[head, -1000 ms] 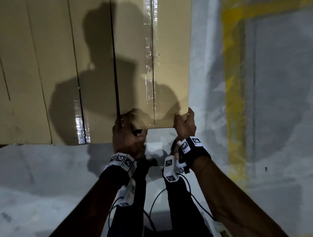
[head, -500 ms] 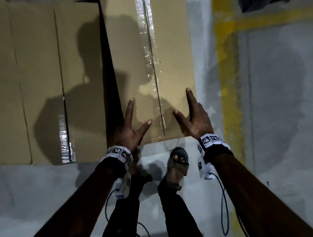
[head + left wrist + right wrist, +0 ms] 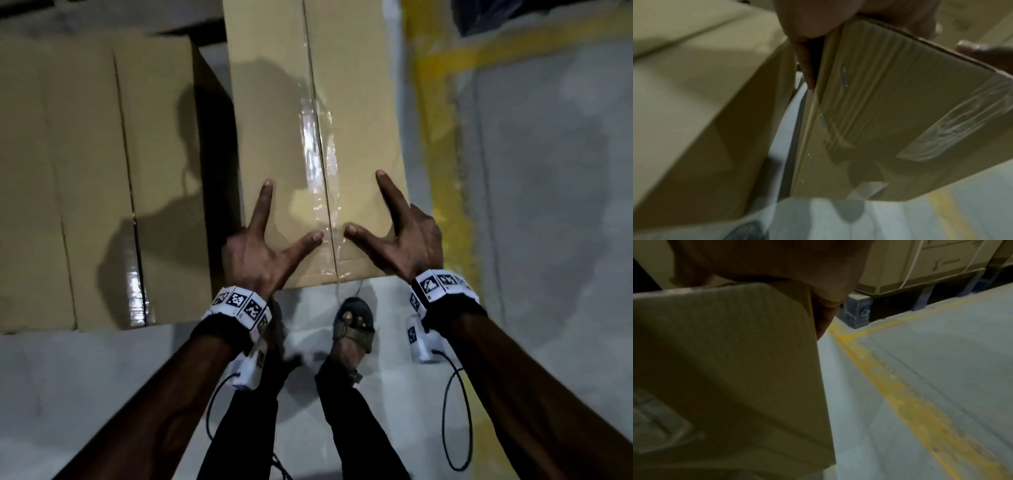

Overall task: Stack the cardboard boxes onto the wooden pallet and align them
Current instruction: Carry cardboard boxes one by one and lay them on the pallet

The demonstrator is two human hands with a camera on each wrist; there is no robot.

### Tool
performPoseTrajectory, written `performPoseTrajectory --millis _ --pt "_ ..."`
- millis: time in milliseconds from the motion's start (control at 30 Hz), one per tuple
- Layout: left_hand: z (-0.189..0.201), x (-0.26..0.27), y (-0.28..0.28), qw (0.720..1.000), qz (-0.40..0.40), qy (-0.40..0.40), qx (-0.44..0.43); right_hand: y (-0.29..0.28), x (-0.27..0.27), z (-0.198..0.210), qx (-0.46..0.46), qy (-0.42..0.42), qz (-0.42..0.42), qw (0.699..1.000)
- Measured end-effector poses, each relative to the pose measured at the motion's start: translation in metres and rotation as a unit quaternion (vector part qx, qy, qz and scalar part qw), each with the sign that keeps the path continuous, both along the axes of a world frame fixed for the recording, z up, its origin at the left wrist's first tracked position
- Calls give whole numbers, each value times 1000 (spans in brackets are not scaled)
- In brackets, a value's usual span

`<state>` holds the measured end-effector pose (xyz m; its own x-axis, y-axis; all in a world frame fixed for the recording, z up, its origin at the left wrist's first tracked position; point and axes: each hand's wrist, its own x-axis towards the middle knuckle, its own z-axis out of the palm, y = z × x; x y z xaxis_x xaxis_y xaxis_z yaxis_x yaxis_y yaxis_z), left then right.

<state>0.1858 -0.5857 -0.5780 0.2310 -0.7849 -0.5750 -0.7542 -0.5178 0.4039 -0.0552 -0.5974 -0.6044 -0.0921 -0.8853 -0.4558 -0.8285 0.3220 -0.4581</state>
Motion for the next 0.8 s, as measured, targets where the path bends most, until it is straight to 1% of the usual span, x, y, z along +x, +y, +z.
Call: performPoseTrajectory --millis 100,133,200,300,367,467,600,667,733,800 --pt "52 -13 -13 999 -35 -17 -4 2 -12 56 -15 3 -10 1000" --pt "68 -16 -15 999 -43 -14 -5 3 -16 74 -18 0 -17 1000" --pt "112 -22 -17 998 -54 6 -10 5 -23 122 -28 -2 -26 999" --pt "189 -31 -24 998 -51 28 -34 2 -32 202 -47 -5 -40 998" --pt "254 -35 -23 997 -45 39 -41 4 -37 266 -51 -8 -37 998" --pt "344 -40 -17 997 -49 31 -55 6 -43 354 -70 -18 -27 997" --pt "462 -40 4 997 -24 18 -77 14 -43 470 -109 -28 0 994" --pt "509 -36 20 996 -13 10 -92 19 -41 518 -118 -27 16 992" --pt "555 -31 36 992 1 -4 -126 25 -36 566 -143 -35 42 988" --pt "591 -25 49 987 22 -16 -161 27 -30 603 -165 -44 58 984"
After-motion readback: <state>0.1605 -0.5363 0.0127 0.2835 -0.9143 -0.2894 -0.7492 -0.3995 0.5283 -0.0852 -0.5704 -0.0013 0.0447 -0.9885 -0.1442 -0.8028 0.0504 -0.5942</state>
